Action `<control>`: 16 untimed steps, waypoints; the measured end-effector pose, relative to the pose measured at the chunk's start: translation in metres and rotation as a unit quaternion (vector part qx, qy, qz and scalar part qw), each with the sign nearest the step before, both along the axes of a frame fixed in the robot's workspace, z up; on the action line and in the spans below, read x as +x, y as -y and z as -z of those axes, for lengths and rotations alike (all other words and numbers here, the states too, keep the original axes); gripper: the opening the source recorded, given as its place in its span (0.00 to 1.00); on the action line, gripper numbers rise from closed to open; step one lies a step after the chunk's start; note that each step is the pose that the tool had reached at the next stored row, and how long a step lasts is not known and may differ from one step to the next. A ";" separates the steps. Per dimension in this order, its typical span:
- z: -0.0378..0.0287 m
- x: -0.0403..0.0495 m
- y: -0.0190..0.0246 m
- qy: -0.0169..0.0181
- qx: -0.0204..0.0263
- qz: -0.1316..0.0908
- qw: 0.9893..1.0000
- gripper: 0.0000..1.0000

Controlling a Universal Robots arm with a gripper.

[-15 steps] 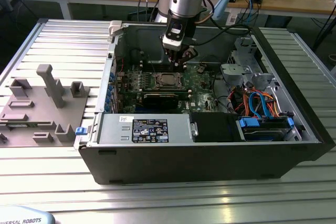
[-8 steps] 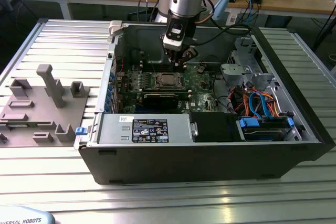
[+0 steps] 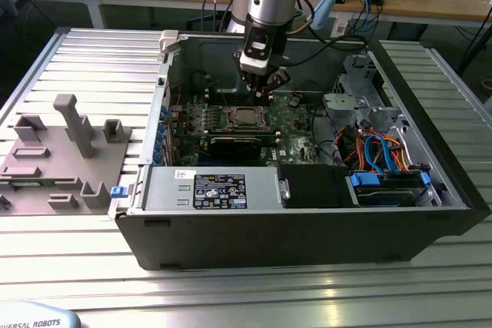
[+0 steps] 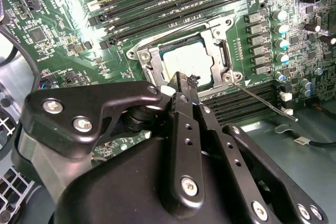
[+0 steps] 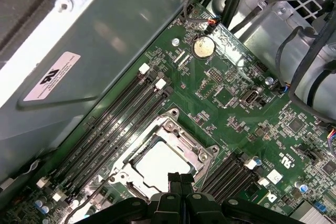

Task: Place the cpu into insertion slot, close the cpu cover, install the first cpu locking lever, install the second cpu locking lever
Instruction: 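Install the first cpu locking lever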

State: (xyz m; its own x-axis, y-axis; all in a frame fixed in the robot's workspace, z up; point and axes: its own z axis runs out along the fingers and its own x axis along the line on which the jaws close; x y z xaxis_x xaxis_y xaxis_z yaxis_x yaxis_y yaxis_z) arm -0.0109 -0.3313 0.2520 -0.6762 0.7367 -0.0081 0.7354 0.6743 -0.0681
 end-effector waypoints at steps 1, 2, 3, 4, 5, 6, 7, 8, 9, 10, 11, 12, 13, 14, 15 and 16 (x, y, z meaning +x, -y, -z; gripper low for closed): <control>0.0000 0.0000 0.0000 0.000 0.000 -0.002 1.000 0.11; 0.0000 0.0000 0.0000 0.000 0.000 -0.003 1.000 0.11; 0.0000 0.0000 0.0000 0.000 0.000 -0.004 1.000 0.11; 0.0000 0.0000 0.0000 0.000 0.000 -0.006 1.000 0.11; 0.0000 0.0000 0.0000 0.000 0.000 -0.007 1.000 0.11; 0.0000 0.0000 0.0000 0.000 0.000 -0.008 1.000 0.11; 0.0000 0.0000 0.0000 0.000 0.000 -0.008 1.000 0.11; 0.0000 0.0000 0.0000 0.000 0.000 -0.009 1.000 0.11; 0.0000 0.0000 0.0000 0.000 0.000 -0.010 1.000 0.11; 0.0000 0.0000 0.0000 0.000 0.000 -0.011 1.000 0.11; 0.0000 0.0000 0.0000 0.000 0.000 -0.011 1.000 0.11; 0.0000 0.0000 0.0000 0.000 0.000 -0.012 1.000 0.11; 0.0000 0.0000 0.0000 0.000 0.000 -0.013 1.000 0.11; 0.0000 0.0000 0.0000 0.000 0.000 -0.014 1.000 0.11; 0.0000 0.0000 0.0000 0.000 0.000 -0.015 1.000 0.11; 0.0000 0.0000 0.0000 0.000 0.000 -0.016 1.000 0.11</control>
State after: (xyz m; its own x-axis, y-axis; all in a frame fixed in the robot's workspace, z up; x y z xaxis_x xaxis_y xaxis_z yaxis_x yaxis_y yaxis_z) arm -0.0109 -0.3313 0.2520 -0.6987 0.7153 -0.0082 0.7141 0.6967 -0.0681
